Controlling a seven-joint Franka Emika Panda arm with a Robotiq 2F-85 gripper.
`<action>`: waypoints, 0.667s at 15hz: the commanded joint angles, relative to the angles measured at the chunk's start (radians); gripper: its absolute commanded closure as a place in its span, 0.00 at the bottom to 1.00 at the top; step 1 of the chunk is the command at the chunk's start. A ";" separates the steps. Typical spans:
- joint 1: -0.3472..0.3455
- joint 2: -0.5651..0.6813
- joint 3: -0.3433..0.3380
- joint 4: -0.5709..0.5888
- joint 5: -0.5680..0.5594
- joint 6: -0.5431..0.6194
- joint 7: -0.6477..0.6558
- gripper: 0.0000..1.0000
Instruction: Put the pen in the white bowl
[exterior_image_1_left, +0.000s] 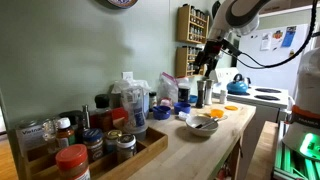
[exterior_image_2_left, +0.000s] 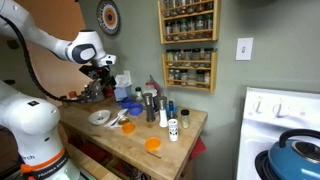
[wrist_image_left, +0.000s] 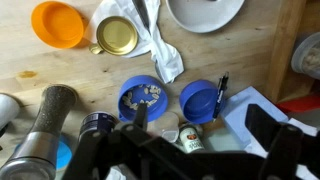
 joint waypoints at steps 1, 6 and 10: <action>0.002 0.000 -0.003 0.001 -0.003 -0.002 0.002 0.00; 0.049 0.039 0.022 0.006 0.038 0.052 0.013 0.00; 0.142 0.134 0.078 0.009 0.116 0.196 0.047 0.00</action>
